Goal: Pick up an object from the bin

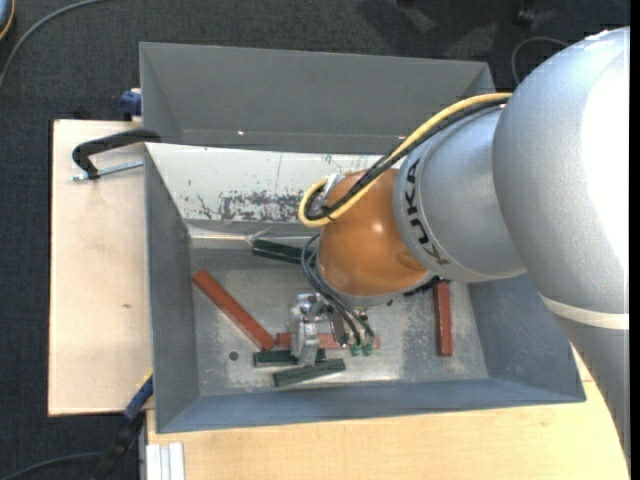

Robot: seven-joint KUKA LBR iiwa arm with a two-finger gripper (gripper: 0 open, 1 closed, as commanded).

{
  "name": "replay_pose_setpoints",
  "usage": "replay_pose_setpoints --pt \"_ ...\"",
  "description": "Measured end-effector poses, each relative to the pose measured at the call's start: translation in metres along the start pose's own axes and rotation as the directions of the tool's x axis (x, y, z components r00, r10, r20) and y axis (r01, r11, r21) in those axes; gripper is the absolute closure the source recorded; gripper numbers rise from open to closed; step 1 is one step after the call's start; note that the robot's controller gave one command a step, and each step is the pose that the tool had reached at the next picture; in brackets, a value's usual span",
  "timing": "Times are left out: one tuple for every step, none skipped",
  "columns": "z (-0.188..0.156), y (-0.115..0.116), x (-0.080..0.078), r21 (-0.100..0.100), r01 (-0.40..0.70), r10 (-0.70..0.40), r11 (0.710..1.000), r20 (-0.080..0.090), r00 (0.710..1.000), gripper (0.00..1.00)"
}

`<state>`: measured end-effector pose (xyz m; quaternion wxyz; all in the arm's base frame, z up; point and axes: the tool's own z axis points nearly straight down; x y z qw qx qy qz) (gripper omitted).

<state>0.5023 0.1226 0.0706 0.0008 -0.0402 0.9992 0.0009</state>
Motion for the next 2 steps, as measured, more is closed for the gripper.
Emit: replay_pose_setpoints --pt "0.000 -0.015 -0.039 0.003 0.614 -0.614 0.790 0.005 0.790 1.00" --pt "-0.159 0.013 -0.041 0.007 0.653 -0.653 0.757 0.012 0.757 1.00"
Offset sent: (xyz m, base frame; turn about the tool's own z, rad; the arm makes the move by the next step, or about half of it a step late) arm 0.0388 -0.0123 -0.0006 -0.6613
